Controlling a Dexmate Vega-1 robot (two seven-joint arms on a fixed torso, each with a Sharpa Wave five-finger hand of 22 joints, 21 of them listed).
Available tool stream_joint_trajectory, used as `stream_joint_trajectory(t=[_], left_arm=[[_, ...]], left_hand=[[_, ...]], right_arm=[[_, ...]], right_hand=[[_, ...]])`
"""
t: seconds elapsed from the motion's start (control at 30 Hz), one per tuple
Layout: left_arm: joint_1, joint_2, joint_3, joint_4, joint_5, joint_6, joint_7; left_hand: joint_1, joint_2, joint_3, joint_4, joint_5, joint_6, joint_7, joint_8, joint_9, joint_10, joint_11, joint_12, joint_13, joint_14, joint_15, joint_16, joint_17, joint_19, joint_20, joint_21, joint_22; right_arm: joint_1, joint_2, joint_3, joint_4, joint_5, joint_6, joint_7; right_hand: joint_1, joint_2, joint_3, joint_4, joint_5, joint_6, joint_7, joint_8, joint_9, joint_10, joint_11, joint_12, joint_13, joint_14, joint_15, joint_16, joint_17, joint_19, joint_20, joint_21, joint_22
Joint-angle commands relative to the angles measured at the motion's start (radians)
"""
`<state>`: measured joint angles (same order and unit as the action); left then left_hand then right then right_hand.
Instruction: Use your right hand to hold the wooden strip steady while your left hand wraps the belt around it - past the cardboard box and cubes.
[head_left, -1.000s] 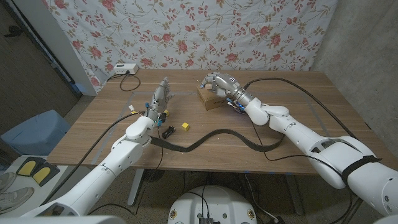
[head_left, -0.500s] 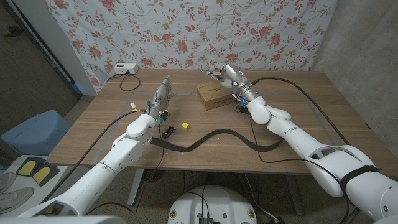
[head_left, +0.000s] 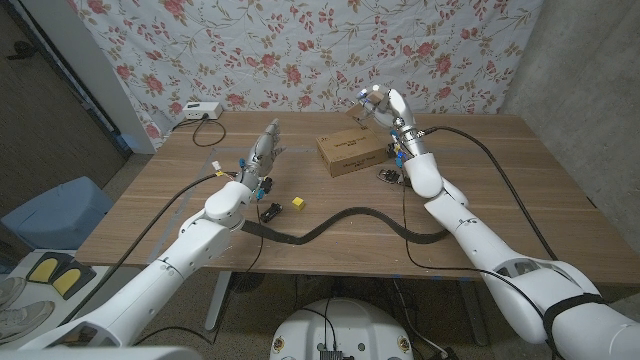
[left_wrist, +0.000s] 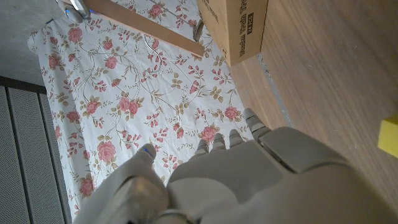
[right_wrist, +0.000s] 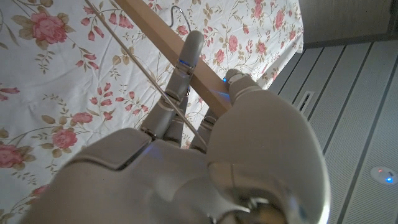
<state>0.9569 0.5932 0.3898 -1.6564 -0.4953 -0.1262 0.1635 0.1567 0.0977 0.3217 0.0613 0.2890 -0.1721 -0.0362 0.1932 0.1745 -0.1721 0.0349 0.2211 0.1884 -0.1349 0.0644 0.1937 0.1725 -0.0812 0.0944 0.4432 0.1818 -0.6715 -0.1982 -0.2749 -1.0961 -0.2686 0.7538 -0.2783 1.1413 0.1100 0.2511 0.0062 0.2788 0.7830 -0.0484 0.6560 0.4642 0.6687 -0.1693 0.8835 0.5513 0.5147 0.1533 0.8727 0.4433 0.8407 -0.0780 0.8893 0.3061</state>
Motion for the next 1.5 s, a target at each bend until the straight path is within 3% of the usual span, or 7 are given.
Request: stream_joint_trajectory(t=[0.03,0.1,0.2,0.27,0.5,1.03,1.5], left_arm=[[-0.022,0.068,0.041,-0.062,0.15,0.03,0.062],[-0.026,0.085,0.05,-0.084,0.185,0.052,0.08],[-0.035,0.12,0.065,-0.127,0.24,0.104,0.099],[-0.055,0.168,0.086,-0.178,0.292,0.172,0.083],[-0.125,0.266,0.144,-0.274,0.378,0.312,-0.018],[-0.221,0.379,0.218,-0.414,0.498,0.466,-0.19],[-0.313,0.432,0.296,-0.521,0.643,0.583,-0.357]], left_hand=[[0.104,-0.007,0.037,-0.09,-0.034,0.007,-0.009,0.018,0.002,0.042,-0.024,0.024,0.006,0.09,-0.008,0.019,0.005,0.048,0.006,-0.003,0.006],[0.145,-0.014,0.048,-0.133,-0.057,0.067,-0.007,0.024,0.002,0.111,-0.061,0.04,0.007,0.156,-0.002,0.028,0.008,0.084,0.024,0.003,0.011],[0.173,-0.025,0.054,-0.167,-0.079,0.158,0.004,0.036,0.004,0.212,-0.072,0.067,0.011,0.255,0.006,0.049,0.016,0.116,0.051,0.01,0.016],[0.187,-0.037,0.054,-0.186,-0.087,0.223,0.017,0.044,0.005,0.293,-0.065,0.088,0.014,0.306,-0.009,0.059,0.022,0.132,0.059,0.013,0.019],[0.199,-0.09,0.036,-0.21,-0.088,0.282,0.023,0.053,0.007,0.327,-0.044,0.092,0.018,0.34,-0.025,0.066,0.028,0.14,0.06,0.011,0.018],[0.253,-0.136,0.026,-0.225,-0.073,0.417,0.036,0.086,0.014,0.344,-0.029,0.09,0.028,0.324,-0.025,0.051,0.031,0.127,0.069,-0.004,0.018],[0.32,-0.153,0.027,-0.221,-0.052,0.489,0.037,0.092,0.02,0.463,-0.051,0.132,0.047,0.438,-0.061,0.098,0.048,0.178,0.041,0.007,0.02]], right_arm=[[-0.104,0.039,0.09,-0.142,0.253,-0.107,0.134],[-0.118,0.047,0.102,-0.164,0.299,-0.131,0.152],[-0.137,0.061,0.121,-0.192,0.37,-0.162,0.177],[-0.153,0.079,0.138,-0.214,0.431,-0.184,0.187],[-0.175,0.104,0.165,-0.246,0.498,-0.195,0.19],[-0.208,0.152,0.206,-0.313,0.693,-0.212,0.248],[-0.236,0.196,0.241,-0.376,0.873,-0.289,0.301]], right_hand=[[-0.082,0.083,-0.02,0.083,0.009,0.1,0.103,0.01,0.017,0.345,0.165,0.06,0.107,0.648,-0.367,0.043,0.747,-0.019,-0.048,0.013,0.002],[-0.081,0.083,-0.016,0.083,0.01,0.1,0.105,0.012,0.022,0.345,0.165,0.06,0.109,0.649,-0.368,0.049,0.756,-0.017,-0.048,0.018,0.001],[-0.077,0.083,-0.008,0.083,0.012,0.102,0.111,0.017,0.033,0.353,0.168,0.06,0.108,0.656,-0.368,0.06,0.769,-0.011,-0.047,0.027,-0.001],[-0.077,0.083,-0.005,0.084,0.012,0.104,0.113,0.02,0.038,0.36,0.165,0.063,0.11,0.659,-0.367,0.065,0.775,-0.007,-0.046,0.033,-0.002],[-0.075,0.08,0.004,0.085,0.011,0.104,0.115,0.025,0.053,0.366,0.164,0.062,0.109,0.66,-0.367,0.078,0.784,-0.008,-0.046,0.043,-0.006],[-0.075,0.077,0.018,0.087,0.008,0.113,0.121,0.027,0.065,0.375,0.168,0.064,0.116,0.663,-0.367,0.105,0.789,-0.011,-0.05,0.065,-0.014],[-0.07,0.075,0.034,0.084,0.003,0.127,0.132,0.029,0.072,0.398,0.168,0.067,0.115,0.673,-0.367,0.135,0.79,0.002,-0.05,0.092,-0.024]])
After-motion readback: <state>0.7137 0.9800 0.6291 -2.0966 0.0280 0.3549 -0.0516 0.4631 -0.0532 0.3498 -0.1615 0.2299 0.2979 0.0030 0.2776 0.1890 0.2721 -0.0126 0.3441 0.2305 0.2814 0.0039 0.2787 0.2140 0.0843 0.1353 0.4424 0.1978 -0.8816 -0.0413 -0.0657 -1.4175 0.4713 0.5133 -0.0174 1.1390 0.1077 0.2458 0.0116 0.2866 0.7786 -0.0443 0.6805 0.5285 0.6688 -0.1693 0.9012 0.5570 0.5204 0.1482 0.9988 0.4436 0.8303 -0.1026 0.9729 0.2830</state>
